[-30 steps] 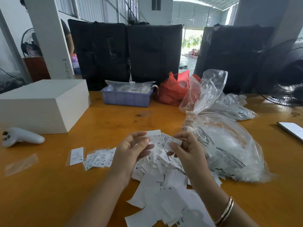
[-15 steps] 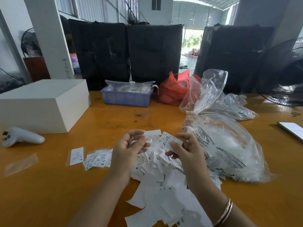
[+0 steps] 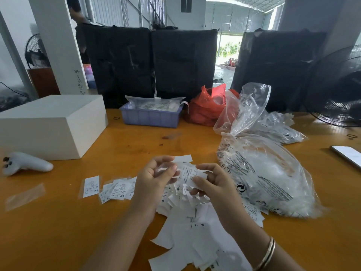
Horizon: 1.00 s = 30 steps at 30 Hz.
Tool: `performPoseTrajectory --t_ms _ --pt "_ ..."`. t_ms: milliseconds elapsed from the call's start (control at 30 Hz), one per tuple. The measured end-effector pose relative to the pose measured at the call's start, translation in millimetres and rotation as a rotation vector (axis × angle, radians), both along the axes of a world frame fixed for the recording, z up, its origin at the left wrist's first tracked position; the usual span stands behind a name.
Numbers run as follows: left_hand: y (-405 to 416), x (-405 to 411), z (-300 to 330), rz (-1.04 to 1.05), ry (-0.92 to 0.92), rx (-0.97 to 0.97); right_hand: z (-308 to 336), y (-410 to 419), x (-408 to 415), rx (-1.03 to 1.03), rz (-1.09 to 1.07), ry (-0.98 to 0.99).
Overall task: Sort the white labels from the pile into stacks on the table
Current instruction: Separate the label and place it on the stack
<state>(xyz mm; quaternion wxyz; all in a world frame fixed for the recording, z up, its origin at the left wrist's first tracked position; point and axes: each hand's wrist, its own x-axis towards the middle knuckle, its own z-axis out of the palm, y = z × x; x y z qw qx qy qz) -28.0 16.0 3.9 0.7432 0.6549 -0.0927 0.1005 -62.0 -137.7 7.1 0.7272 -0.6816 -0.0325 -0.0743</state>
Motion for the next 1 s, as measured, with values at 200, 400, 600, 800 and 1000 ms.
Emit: performPoseTrajectory --t_ms 200,400,600,800,1000 --pt "-1 -2 -1 -0.094 0.04 0.077 -1 -2 2 -0.04 -0.024 0.0" --pt "-2 -2 -1 -0.066 0.098 0.044 -3 -2 5 0.083 -0.038 0.021" --pt "-3 0 -3 -0.023 0.088 0.043 -3 -4 6 0.059 -0.078 0.02" --pt "-5 -3 -3 -0.018 0.05 0.058 -5 2 3 -0.085 0.036 0.069" --pt "2 0 -1 -0.123 -0.02 0.336 0 -9 7 -0.109 -0.056 0.089"
